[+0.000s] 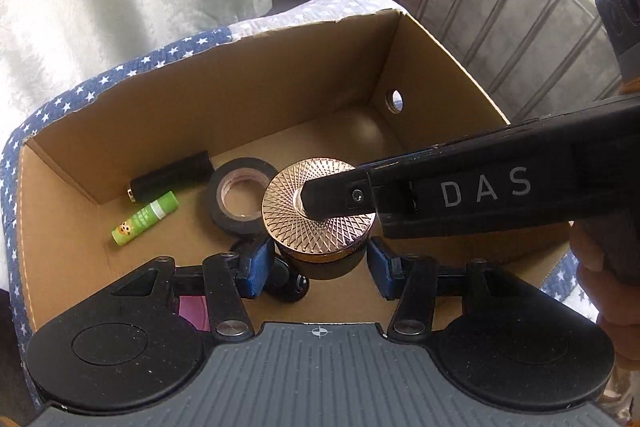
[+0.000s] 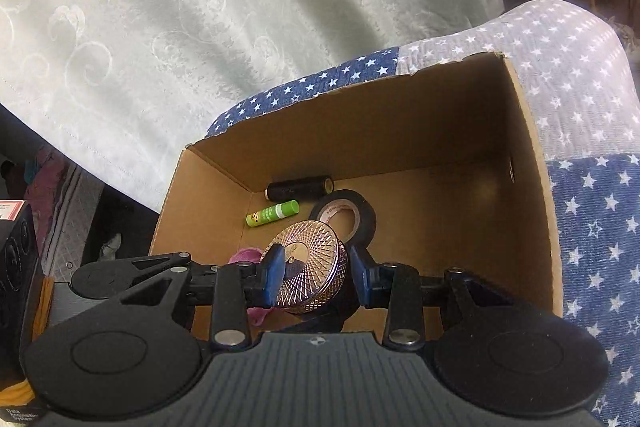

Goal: Organize rigid objects
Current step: 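Lower the rose-gold jar into the box and open the right gripper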

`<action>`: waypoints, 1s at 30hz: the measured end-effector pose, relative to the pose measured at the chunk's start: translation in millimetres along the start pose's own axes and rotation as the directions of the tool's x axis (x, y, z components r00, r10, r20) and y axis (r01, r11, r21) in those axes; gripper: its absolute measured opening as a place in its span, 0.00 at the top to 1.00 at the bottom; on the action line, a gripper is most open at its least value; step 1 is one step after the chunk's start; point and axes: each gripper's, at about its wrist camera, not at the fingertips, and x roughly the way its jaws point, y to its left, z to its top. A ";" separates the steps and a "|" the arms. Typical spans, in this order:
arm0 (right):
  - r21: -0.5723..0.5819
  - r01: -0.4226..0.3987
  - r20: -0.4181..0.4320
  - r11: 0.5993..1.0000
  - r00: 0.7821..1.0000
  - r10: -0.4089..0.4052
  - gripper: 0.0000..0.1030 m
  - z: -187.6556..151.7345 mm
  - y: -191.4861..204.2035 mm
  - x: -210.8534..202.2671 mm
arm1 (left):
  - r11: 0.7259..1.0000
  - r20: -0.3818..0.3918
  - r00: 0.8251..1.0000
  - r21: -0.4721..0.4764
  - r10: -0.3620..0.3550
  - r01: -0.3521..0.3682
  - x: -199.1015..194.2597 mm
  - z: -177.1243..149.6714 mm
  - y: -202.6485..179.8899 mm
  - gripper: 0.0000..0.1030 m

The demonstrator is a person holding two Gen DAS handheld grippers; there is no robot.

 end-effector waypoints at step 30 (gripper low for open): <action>0.068 -0.043 -0.085 0.997 0.995 0.049 0.61 0.5 -9.7 12.8 | 0.998 -0.127 0.990 -0.001 0.060 -0.061 -12.3 -8.7 6.5 0.28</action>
